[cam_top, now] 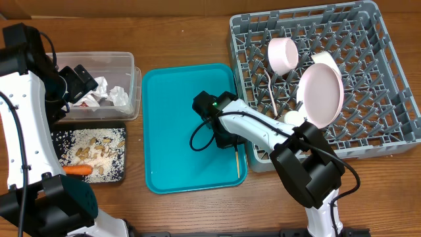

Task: Sort waste into correct bins and load items into the dishwasher

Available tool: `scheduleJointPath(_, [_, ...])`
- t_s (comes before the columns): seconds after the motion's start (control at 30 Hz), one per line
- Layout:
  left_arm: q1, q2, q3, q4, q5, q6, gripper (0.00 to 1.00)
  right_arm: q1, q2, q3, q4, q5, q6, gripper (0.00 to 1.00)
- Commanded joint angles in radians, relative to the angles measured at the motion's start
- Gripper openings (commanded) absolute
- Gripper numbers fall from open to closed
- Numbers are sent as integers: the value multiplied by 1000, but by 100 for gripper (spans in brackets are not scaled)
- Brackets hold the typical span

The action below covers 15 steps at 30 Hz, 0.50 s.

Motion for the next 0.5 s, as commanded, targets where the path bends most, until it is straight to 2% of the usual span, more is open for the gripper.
scheduleJointPath(0.0, [-4, -3, -5, -2, 11, -14, 100, -3, -25, -18, 12, 15, 12, 4])
scheduleJointPath(0.47, [-4, -3, -5, -2, 11, -14, 100, 0, -25, -16, 50, -64, 11, 4])
